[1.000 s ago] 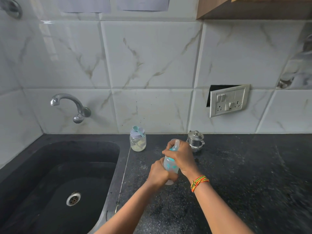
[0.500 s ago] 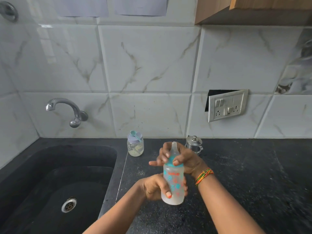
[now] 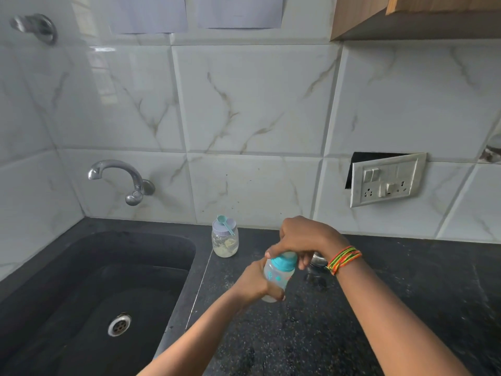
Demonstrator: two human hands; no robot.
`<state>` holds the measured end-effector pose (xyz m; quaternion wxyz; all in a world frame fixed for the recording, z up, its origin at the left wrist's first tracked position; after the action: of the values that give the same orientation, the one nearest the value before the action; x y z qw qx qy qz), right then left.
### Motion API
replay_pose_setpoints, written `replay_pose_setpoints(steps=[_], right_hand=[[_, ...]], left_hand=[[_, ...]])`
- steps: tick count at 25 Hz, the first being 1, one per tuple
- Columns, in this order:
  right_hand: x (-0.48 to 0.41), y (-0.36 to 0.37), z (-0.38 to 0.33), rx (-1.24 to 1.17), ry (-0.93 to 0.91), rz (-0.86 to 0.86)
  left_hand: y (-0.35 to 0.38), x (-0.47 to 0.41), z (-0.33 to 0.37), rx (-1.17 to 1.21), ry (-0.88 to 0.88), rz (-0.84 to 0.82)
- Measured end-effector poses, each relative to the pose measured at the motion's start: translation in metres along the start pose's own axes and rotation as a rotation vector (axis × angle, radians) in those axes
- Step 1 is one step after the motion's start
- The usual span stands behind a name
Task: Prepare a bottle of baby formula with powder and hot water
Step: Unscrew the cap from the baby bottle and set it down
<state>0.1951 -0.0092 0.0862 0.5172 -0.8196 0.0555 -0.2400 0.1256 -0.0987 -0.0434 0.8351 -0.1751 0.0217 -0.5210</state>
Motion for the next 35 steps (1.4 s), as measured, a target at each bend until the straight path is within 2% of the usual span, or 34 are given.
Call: replay_pose_setpoints(steps=[4, 7, 9, 11, 12, 15, 17, 20, 22, 24, 29, 35], right_hand=[[-0.001, 0.001, -0.009, 0.219, -0.179, -0.131], [-0.002, 0.005, -0.011, 0.117, -0.286, -0.195], [-0.007, 0.005, -0.008, 0.075, -0.200, -0.062], [-0.014, 0.010, -0.003, 0.223, -0.014, 0.042], [-0.018, 0.015, -0.002, 0.260, 0.034, 0.031], [-0.020, 0.024, -0.007, 0.198, -0.001, -0.043], [-0.021, 0.025, -0.006, 0.227, -0.066, -0.056], [-0.021, 0.027, 0.006, 0.080, -0.082, 0.029], [-0.019, 0.029, 0.023, -0.075, -0.044, 0.102], [-0.023, 0.041, 0.046, -0.120, 0.013, 0.124], [-0.048, 0.110, 0.102, -0.012, 0.181, 0.088], [-0.052, 0.156, 0.128, -0.098, 0.273, 0.155]], left_hand=[[0.006, 0.001, -0.010, 0.032, -0.042, -0.063], [0.009, 0.001, -0.019, 0.106, -0.046, -0.039], [0.007, -0.003, -0.023, 0.112, -0.040, -0.027], [0.005, -0.007, -0.027, 0.089, -0.025, -0.034], [0.004, -0.011, -0.030, 0.081, -0.014, -0.024], [0.005, -0.015, -0.032, 0.014, 0.032, 0.023], [0.008, -0.016, -0.033, -0.012, 0.034, -0.009], [0.012, -0.015, -0.043, -0.037, 0.030, -0.010], [0.014, -0.015, -0.058, -0.073, -0.011, 0.079], [0.016, -0.015, -0.078, -0.074, -0.061, 0.146], [0.023, -0.013, -0.100, -0.113, -0.126, 0.119], [0.026, -0.011, -0.116, -0.102, -0.104, 0.118]])
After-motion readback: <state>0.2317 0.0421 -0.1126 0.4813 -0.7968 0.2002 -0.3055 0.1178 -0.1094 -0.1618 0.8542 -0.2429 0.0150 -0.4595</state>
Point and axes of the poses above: each hand's wrist, its own x-axis away from the middle knuckle, its own y-axis out of the palm, z = x × y, the point moved 3 cm from there along -x, towards the middle knuckle, and after that the axes turned 2 degrees about -z, right-handed, at the moved point
